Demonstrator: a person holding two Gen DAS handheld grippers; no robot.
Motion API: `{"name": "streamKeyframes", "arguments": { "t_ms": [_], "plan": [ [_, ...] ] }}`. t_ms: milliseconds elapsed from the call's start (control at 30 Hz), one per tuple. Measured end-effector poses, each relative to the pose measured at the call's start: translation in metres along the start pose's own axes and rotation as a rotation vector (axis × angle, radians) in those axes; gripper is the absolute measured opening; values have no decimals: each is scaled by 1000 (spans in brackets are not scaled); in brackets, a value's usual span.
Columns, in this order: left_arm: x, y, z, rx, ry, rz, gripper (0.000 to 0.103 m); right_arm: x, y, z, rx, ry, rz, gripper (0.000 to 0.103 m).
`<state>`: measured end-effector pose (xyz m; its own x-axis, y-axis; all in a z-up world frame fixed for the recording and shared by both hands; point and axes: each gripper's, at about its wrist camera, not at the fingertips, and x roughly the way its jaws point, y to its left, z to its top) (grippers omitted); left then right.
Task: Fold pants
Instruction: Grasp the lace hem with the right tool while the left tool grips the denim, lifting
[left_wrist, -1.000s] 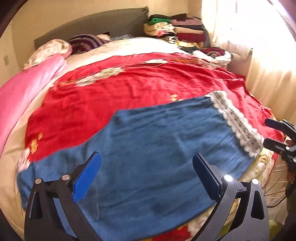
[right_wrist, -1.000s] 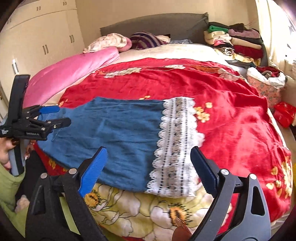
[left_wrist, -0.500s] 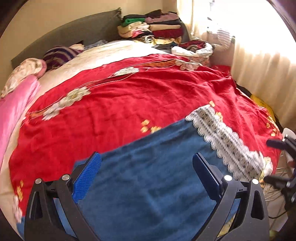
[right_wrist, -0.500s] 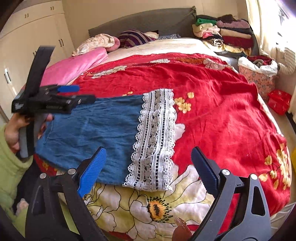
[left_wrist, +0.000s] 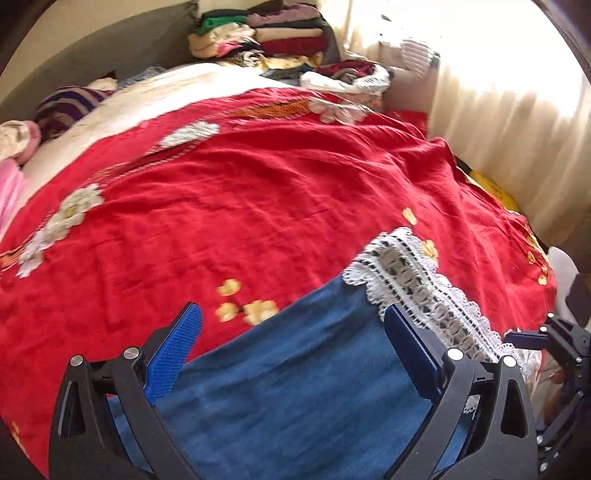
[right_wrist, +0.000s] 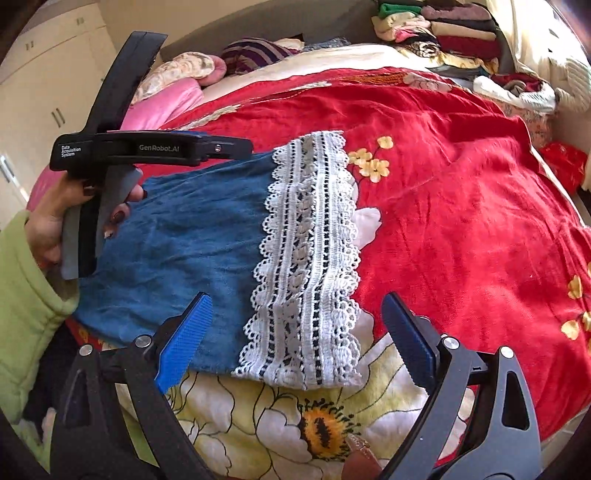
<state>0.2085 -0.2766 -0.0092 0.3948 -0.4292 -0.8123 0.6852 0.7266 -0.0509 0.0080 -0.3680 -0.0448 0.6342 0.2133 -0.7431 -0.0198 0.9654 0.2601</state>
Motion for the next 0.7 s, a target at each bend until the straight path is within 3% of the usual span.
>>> {"name": "streamKeyframes", "arguments": {
  "t_ms": [133, 233, 267, 300, 367, 400, 467, 500, 700],
  "plan": [
    [29, 2, -1, -1, 86, -5, 98, 14, -2, -7, 36, 48, 31, 87],
    [39, 9, -5, -11, 105, -40, 97, 12, -4, -9, 48, 35, 59, 85],
    [40, 9, -6, -16, 103, -55, 92, 12, -5, -9, 55, 33, 69, 81],
    [41, 9, -6, -25, 98, -79, 85, 12, -5, -9, 56, 32, 82, 69],
    [37, 5, -8, -36, 78, -137, 55, 12, -3, -9, 50, 33, 115, 60],
    [37, 3, -8, -35, 73, -145, 51, 13, -1, -8, 38, 32, 133, 54],
    [35, -1, -10, -40, 67, -156, 38, 13, 0, -8, 38, 24, 154, 34],
    [36, -2, -10, -48, 66, -157, 37, 13, -1, -7, 48, 20, 168, 21],
    [27, 11, -14, -145, 26, -209, 20, -5, 10, -1, 32, -44, 209, 17]
  ]
}}
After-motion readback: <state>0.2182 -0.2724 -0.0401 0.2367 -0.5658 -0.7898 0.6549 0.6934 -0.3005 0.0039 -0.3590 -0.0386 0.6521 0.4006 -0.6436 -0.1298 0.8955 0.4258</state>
